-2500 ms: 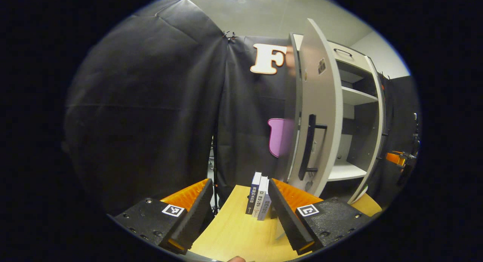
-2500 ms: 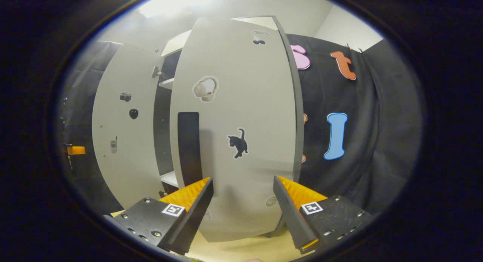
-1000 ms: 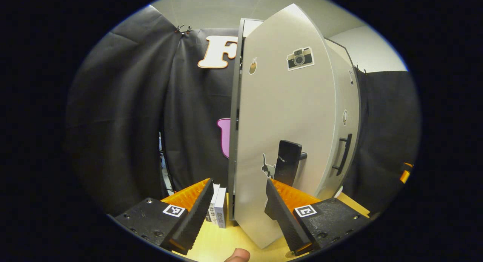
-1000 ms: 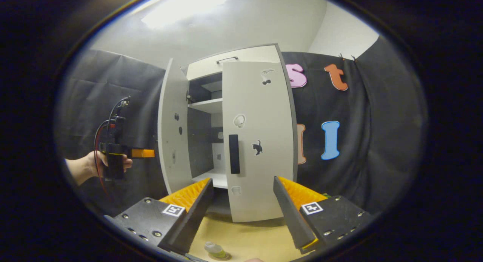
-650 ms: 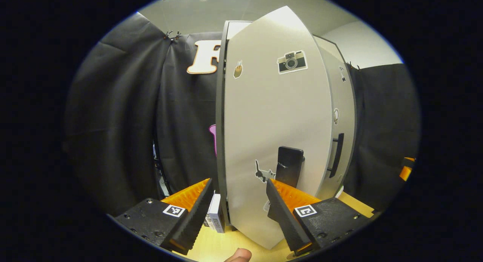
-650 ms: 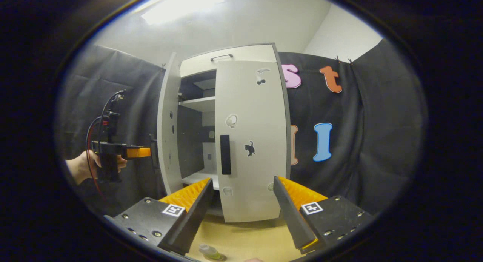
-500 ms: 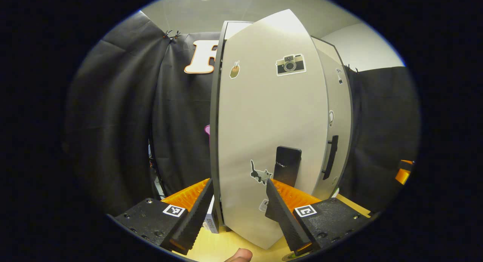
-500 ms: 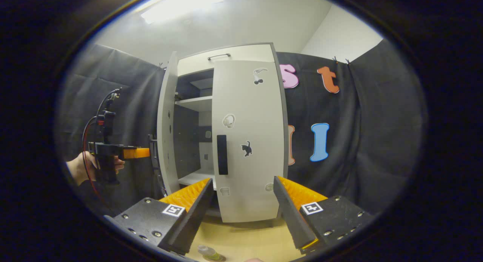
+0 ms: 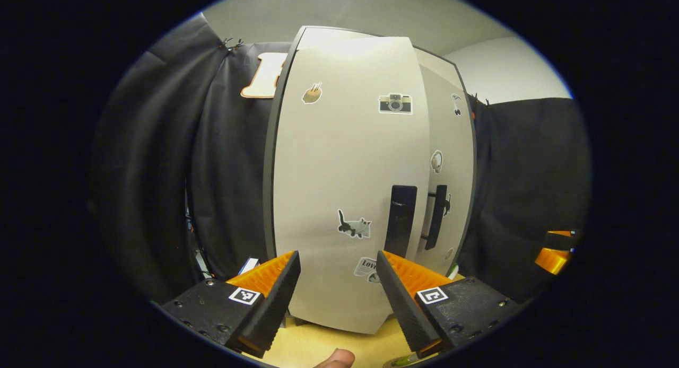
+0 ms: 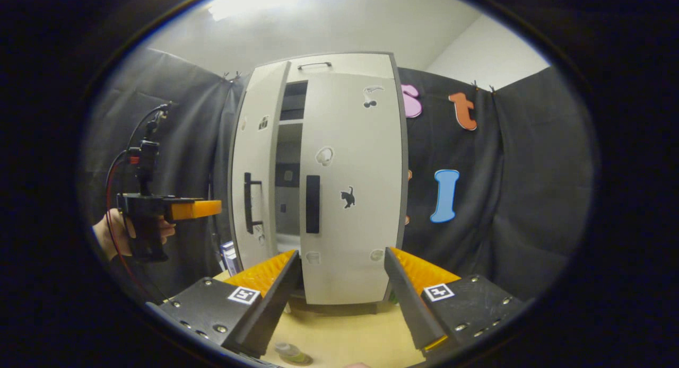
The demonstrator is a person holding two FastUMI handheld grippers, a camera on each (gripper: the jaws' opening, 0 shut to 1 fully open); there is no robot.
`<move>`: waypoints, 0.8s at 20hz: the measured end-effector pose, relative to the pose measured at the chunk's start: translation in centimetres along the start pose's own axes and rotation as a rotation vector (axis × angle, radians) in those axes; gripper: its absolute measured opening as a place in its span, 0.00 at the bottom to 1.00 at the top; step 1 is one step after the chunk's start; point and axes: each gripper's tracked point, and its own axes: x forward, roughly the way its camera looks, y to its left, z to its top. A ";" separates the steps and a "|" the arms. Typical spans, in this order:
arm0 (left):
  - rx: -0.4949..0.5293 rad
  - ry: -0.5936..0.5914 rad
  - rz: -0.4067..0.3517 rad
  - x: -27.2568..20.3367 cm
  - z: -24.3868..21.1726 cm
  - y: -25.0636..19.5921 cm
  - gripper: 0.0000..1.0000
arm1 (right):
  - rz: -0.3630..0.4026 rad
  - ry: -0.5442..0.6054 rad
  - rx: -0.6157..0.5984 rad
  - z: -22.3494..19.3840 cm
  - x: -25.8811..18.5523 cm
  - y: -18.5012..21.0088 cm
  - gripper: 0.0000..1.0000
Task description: Grasp the bottle in the cabinet with the left hand and place it on the coaster, then close the right door with the right hand and the left door with the left hand.
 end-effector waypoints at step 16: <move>-0.025 -0.039 0.082 -4.5 2.3 0.3 0.95 | 0.021 -0.037 0.015 2.6 -1.0 2.5 0.96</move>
